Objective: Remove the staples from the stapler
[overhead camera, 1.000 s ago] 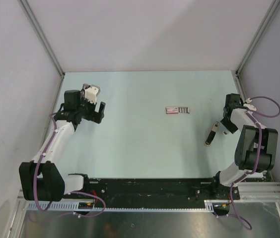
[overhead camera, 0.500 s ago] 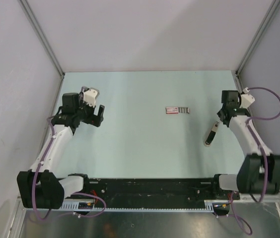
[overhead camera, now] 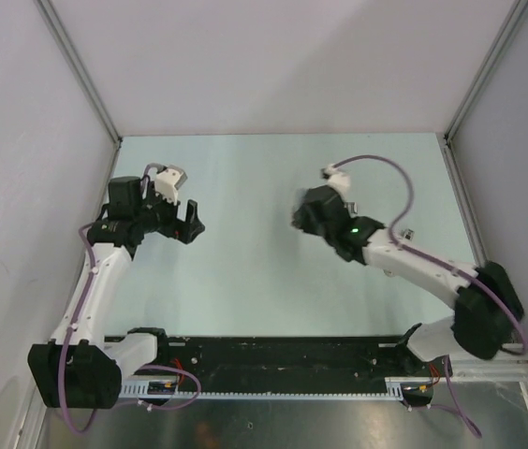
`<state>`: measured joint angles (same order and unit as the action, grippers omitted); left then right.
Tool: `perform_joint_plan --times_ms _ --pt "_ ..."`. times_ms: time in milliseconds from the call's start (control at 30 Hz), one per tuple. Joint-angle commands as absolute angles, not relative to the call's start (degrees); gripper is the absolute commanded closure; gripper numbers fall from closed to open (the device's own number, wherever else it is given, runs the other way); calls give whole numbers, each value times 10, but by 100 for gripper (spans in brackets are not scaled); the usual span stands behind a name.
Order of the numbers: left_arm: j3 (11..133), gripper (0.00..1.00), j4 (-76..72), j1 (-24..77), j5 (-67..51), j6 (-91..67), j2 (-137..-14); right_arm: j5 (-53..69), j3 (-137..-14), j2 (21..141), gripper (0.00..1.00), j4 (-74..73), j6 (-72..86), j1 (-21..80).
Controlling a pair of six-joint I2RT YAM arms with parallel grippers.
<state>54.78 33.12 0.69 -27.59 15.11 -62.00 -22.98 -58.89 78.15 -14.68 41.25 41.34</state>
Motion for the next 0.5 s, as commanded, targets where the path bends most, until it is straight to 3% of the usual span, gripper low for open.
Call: perform_joint_plan --times_ms 0,467 --pt "540 1 351 2 -373 184 -593 -198 -645 863 100 14 441 491" --pt "484 1 361 2 -433 299 -652 -121 -713 1041 100 174 528 558"
